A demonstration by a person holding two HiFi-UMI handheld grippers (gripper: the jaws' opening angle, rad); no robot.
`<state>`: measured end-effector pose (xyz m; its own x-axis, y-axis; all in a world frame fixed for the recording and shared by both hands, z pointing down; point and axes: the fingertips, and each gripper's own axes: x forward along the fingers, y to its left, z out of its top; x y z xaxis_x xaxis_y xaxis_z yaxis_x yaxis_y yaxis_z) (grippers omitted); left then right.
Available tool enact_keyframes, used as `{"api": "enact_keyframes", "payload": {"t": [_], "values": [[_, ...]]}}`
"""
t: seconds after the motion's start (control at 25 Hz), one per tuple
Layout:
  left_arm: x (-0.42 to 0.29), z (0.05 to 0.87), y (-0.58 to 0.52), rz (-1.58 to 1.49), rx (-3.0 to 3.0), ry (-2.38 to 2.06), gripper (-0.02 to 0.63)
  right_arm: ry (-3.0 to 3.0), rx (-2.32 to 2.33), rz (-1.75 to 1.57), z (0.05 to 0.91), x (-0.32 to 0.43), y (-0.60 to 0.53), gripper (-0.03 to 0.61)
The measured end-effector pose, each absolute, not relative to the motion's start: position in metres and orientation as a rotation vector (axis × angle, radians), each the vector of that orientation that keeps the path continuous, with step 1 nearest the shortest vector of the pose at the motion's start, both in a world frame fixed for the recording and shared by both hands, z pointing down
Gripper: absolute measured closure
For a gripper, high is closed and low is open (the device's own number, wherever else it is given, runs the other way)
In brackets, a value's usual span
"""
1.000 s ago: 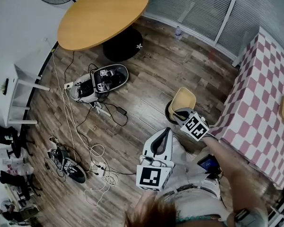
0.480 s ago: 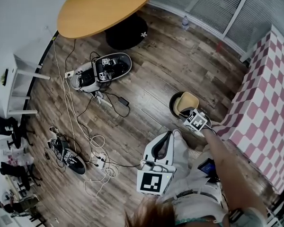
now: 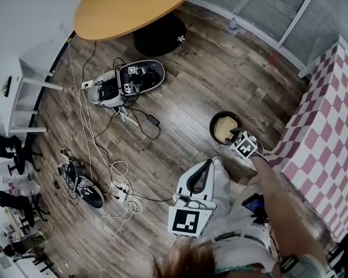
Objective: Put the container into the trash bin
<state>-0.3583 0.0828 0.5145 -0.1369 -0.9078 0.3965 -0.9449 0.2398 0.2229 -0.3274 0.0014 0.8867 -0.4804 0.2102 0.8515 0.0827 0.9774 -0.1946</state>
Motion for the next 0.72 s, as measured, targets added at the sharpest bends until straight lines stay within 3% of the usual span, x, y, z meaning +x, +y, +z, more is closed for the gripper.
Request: {"api": "enact_keyframes", "payload": {"t": [0.56,0.72], "values": [[-0.350,0.511,0.075,0.113,1.726,-2.065,0.607,-2.062,-0.219,0.168,0.877,-0.311,0.000,0.472],[-0.347,0.510,0.074,0.124,1.725,-2.065,0.607,-2.062,-0.241,0.165,0.870,-0.307,0.003,0.530]]}}
